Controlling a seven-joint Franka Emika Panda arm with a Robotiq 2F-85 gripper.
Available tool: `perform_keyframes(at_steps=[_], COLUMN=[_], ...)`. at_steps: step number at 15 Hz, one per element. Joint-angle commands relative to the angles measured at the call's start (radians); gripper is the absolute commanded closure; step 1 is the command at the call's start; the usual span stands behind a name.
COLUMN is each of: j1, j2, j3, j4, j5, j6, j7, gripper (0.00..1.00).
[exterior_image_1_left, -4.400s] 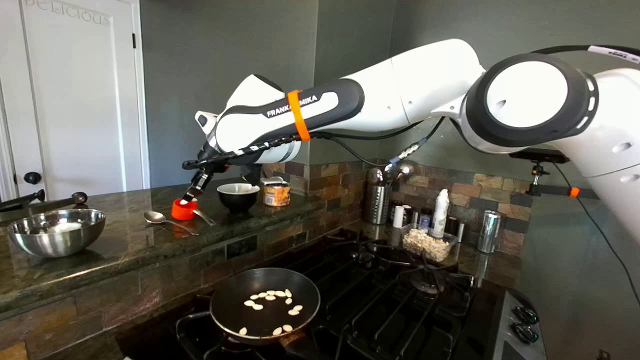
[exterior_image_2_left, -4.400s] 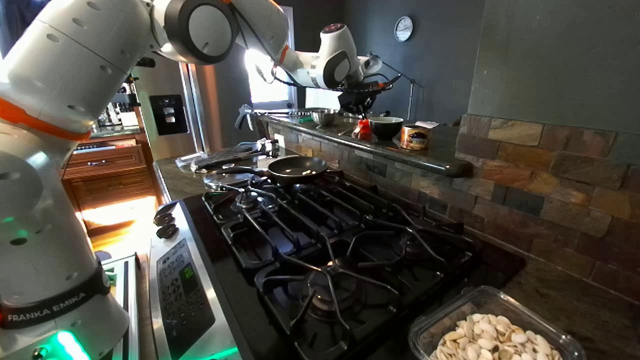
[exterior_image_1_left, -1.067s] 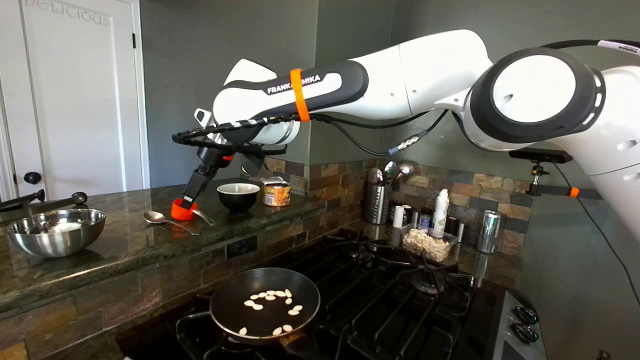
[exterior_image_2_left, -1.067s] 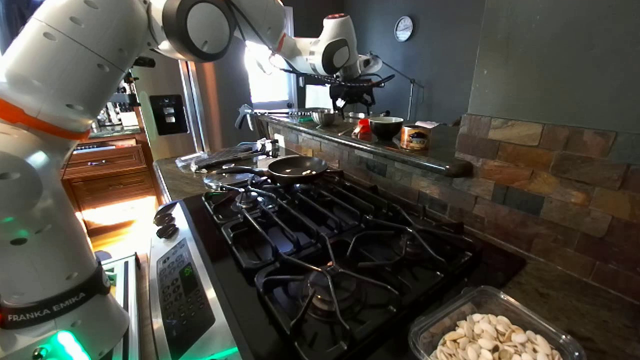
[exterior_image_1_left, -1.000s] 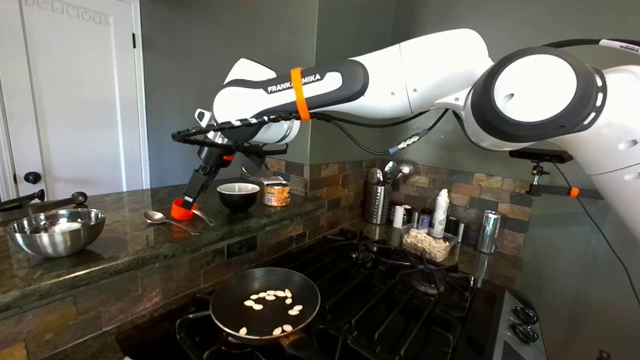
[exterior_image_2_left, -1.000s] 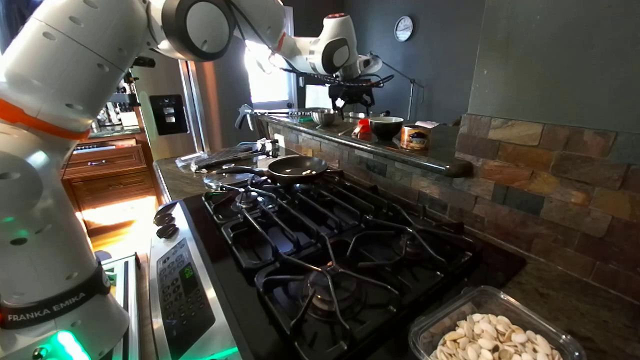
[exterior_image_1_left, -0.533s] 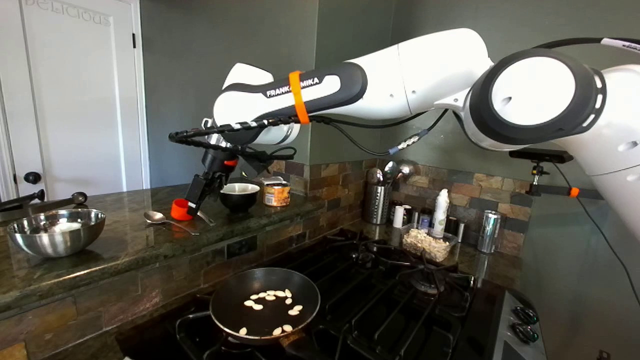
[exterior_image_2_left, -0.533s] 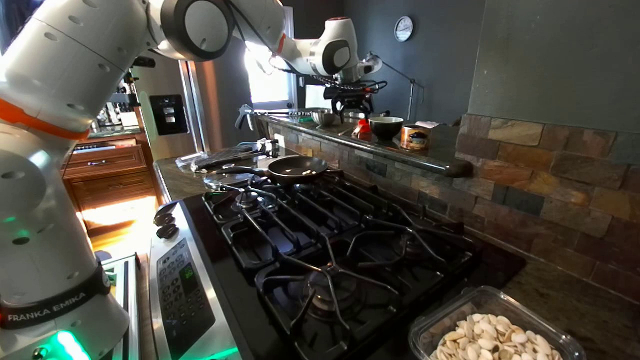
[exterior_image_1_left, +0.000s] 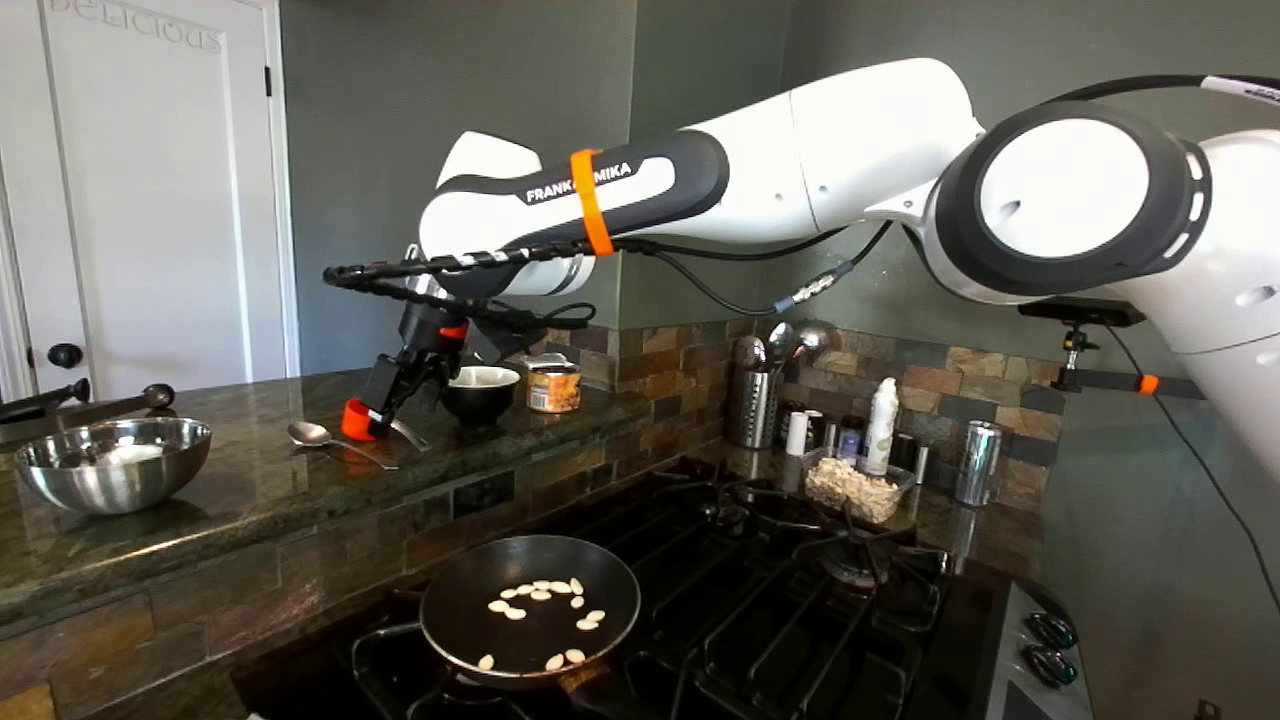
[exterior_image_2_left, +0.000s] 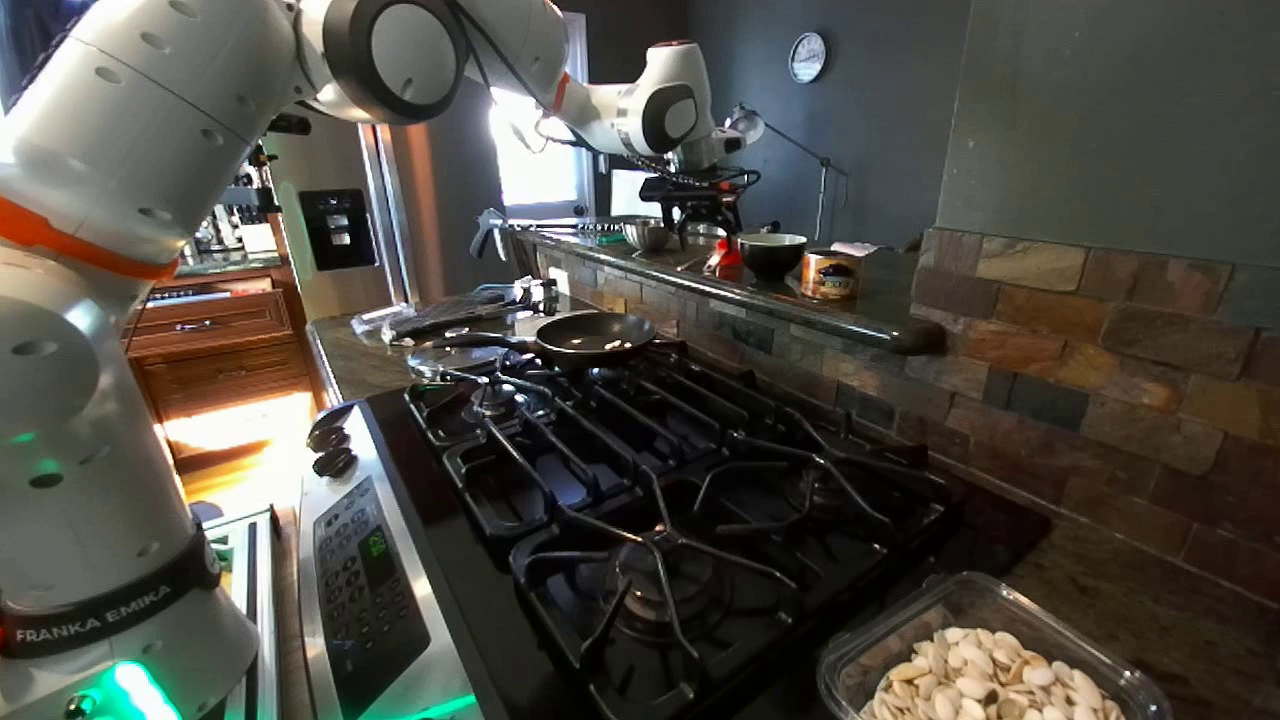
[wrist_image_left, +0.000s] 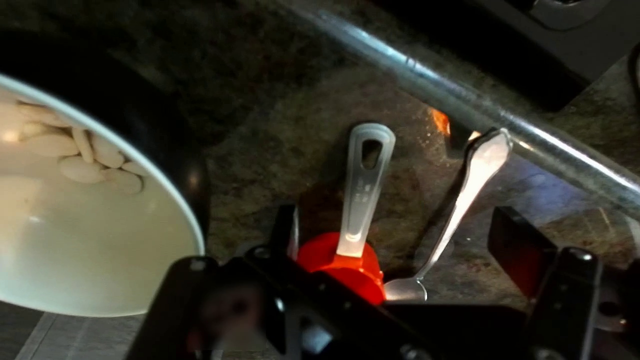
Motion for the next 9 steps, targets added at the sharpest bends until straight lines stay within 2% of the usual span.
perform_keyframes(at_steps=[1, 3, 5, 7, 8, 9], j1=[0.024, 0.027, 0.03, 0.033, 0.033, 0.034], j2=[0.022, 0.025, 0.026, 0.026, 0.026, 0.026], j3=[-0.019, -0.023, -0.028, -0.033, -0.035, -0.036], j4=[0.026, 0.028, 0.028, 0.028, 0.028, 0.029], j5=[-0.016, -0.019, -0.022, -0.025, -0.025, -0.026], j6=[-0.004, -0.002, 0.0, 0.003, 0.003, 0.003], j7=[0.045, 0.054, 0.061, 0.069, 0.071, 0.072], gripper=[0.32, 0.5, 0.27, 0.18, 0.19, 0.41])
